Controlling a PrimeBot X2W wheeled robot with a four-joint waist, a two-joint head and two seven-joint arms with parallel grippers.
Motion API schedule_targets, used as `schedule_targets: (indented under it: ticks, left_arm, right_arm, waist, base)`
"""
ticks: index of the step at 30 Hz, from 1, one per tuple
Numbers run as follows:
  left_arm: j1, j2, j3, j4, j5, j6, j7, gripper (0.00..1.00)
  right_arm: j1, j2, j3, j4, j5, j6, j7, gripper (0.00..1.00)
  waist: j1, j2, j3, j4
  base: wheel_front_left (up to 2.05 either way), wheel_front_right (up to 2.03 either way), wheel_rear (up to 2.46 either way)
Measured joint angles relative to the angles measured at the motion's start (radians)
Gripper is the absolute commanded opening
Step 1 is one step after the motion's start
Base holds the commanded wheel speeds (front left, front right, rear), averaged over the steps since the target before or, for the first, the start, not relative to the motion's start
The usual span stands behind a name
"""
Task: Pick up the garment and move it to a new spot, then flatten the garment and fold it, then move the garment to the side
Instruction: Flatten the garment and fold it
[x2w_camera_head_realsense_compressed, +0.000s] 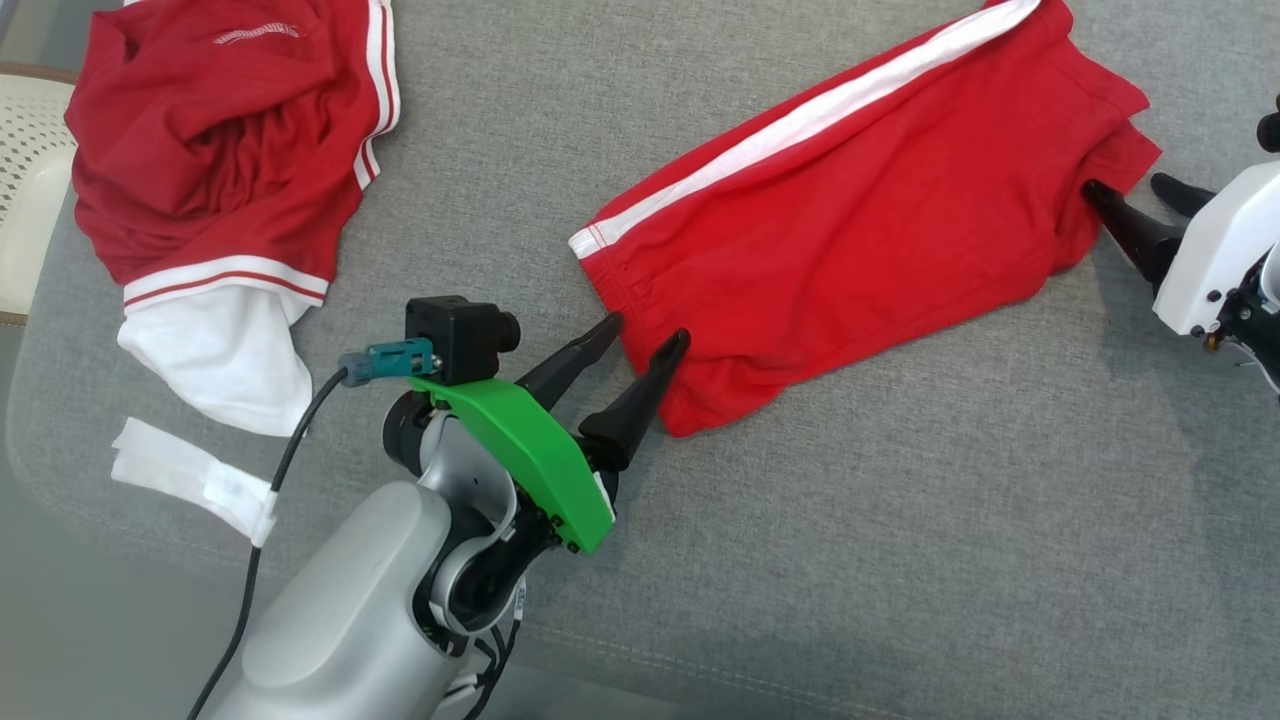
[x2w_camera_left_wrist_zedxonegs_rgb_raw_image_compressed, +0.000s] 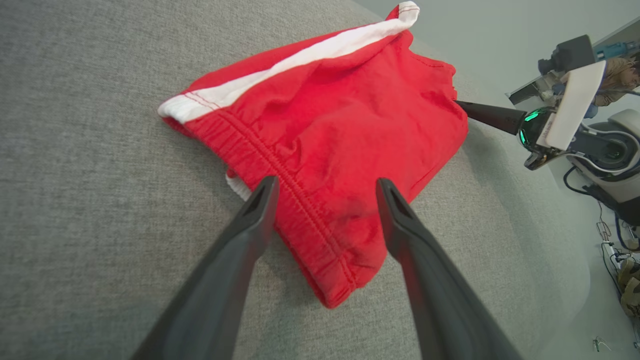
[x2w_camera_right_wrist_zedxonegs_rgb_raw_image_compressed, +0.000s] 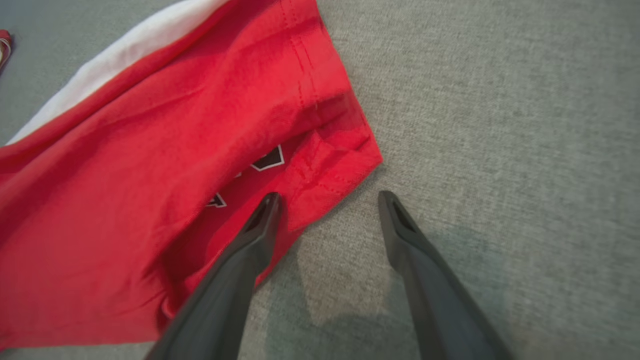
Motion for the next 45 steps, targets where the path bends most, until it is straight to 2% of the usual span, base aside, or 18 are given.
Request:
schedule_targets:
  ticks: [10,23,24,25,26,27,39,45]
  left_arm:
    - [0.003,0.011,0.004,-0.031,0.0,0.021,-0.004,1.0]
    - [0.009,0.009,0.008,-0.097,0.016,0.031,-0.023,1.0]
    - [0.014,0.009,0.012,-0.098,0.016,0.033,-0.028,1.0]
    - [0.021,0.01,0.018,-0.098,0.016,0.036,-0.032,1.0]
    - [0.027,0.011,0.024,-0.098,0.016,0.037,-0.032,1.0]
    - [0.034,0.013,0.031,-0.1,0.016,0.044,-0.036,1.0]
    - [0.106,0.051,0.092,-0.118,-0.002,0.063,-0.072,1.0]
    - [0.15,0.079,0.121,-0.122,-0.012,0.074,-0.089,1.0]
  right_arm:
    - [-0.002,0.018,-0.001,0.009,0.007,-0.009,0.006,1.0]
    - [-0.024,-0.012,-0.03,0.031,0.014,-0.052,0.045,1.0]
    - [-0.025,-0.012,-0.031,0.034,0.015,-0.052,0.046,0.95]
    - [-0.025,-0.011,-0.031,0.037,0.015,-0.052,0.046,0.51]
    - [-0.025,-0.012,-0.032,0.04,0.015,-0.052,0.046,0.31]
    - [-0.025,-0.011,-0.032,0.042,0.017,-0.052,0.048,0.0]
    - [-0.007,0.028,-0.053,0.057,0.07,-0.051,0.042,0.0]
    - [0.039,0.035,-0.058,0.022,0.067,-0.035,-0.025,0.0]
  waist:
    - [0.0,0.0,-0.003,0.015]
    - [0.0,0.0,0.008,0.072]
    - [0.0,0.0,0.008,0.077]
    - [0.0,0.0,0.008,0.082]
    - [0.0,0.0,0.007,0.087]
    - [0.0,0.0,0.006,0.09]
    - [0.0,0.0,-0.02,0.071]
    - [0.0,0.0,-0.04,0.033]
  base:
    - [0.0,0.0,0.0]
    - [0.0,0.0,0.0]
    - [0.0,0.0,0.0]
    - [0.0,0.0,0.0]
    - [0.0,0.0,0.0]
    - [0.0,0.0,0.0]
    - [0.0,0.0,0.0]
    - [0.0,0.0,0.0]
